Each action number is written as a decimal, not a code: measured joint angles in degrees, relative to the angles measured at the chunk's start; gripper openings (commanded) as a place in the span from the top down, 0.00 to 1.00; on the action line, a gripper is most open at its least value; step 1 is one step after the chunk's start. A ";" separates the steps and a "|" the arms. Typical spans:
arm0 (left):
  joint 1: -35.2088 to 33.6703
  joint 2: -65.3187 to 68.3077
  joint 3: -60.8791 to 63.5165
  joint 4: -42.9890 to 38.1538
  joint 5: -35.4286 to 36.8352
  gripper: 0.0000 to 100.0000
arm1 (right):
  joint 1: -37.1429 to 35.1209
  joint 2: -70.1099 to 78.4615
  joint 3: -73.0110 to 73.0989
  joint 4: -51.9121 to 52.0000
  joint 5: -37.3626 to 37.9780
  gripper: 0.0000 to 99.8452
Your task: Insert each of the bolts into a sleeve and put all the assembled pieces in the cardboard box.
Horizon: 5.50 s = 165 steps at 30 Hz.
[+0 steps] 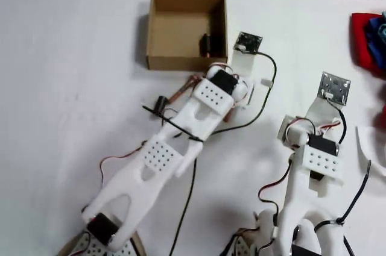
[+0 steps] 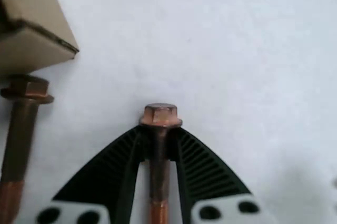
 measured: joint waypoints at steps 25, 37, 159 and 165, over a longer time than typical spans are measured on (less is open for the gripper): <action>-1.23 -1.93 -0.18 22.07 5.80 0.82 | 0.00 0.00 0.00 0.00 0.00 0.98; -0.53 -2.02 0.00 21.63 5.98 0.98 | 0.00 0.00 0.00 0.00 0.00 0.98; 1.76 -110.59 126.24 -57.93 -0.79 0.80 | -35.78 -66.11 37.54 -16.44 -0.26 0.98; 1.23 -110.59 124.84 -51.43 -0.88 0.80 | -35.87 -66.02 37.54 -16.44 -0.26 0.98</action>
